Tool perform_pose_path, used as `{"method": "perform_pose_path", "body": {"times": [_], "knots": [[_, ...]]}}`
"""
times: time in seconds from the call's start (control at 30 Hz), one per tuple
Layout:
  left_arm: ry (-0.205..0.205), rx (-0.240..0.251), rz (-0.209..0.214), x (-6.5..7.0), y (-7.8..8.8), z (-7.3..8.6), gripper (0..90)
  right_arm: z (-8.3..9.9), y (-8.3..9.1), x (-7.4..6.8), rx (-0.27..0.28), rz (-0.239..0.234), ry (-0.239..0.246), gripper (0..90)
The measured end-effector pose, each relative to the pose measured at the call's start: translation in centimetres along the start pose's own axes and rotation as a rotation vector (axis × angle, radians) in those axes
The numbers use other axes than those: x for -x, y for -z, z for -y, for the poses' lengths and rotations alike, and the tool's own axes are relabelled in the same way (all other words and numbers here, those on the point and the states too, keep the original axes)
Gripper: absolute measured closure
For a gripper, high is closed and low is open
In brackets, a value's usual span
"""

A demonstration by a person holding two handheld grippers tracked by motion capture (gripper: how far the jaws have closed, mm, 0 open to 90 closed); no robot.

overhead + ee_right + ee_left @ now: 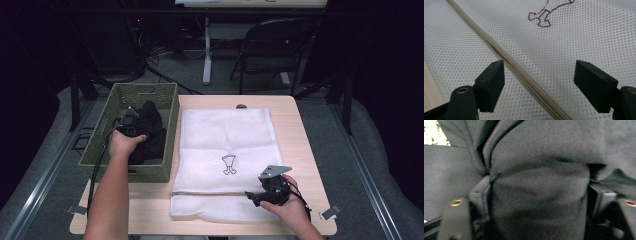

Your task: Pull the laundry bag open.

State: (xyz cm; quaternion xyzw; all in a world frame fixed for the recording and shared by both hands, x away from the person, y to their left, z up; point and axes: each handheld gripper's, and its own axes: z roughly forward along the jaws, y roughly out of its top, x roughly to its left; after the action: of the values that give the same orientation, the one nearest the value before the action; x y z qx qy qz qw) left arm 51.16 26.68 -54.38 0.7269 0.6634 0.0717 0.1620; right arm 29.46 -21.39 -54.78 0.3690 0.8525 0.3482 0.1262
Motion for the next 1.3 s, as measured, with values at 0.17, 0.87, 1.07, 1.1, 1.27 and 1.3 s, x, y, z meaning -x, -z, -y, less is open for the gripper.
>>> {"method": "perform_pose_path", "body": {"times": [0.17, 0.87, 1.07, 1.1, 1.27, 1.3], "knots": [[-0.007, 0.003, 0.004, 0.1, 0.2, 0.0, 35.0, 0.0, 0.0, 0.0, 0.000, 0.003, 0.006, 24.3], [0.019, 0.017, 0.065, 0.0, 1.4, 0.0, 57.2, 0.1, 0.0, 0.3, -0.003, 0.006, -0.002, 24.3], [0.002, 0.024, 0.079, 0.0, 1.8, 0.1, 57.5, 0.2, 0.0, 0.5, -0.002, 0.008, -0.015, 24.4], [0.004, 0.026, 0.081, 0.0, 1.9, 0.1, 57.6, 0.2, 0.0, 0.6, -0.001, 0.007, -0.012, 24.4], [-0.005, 0.036, 0.090, 0.0, 2.5, 0.1, 57.8, 0.2, 0.0, 0.6, -0.003, 0.007, -0.011, 24.4], [-0.007, 0.036, 0.090, 0.0, 2.6, 0.1, 57.8, 0.2, 0.0, 0.6, -0.001, 0.007, -0.012, 24.4]]}}
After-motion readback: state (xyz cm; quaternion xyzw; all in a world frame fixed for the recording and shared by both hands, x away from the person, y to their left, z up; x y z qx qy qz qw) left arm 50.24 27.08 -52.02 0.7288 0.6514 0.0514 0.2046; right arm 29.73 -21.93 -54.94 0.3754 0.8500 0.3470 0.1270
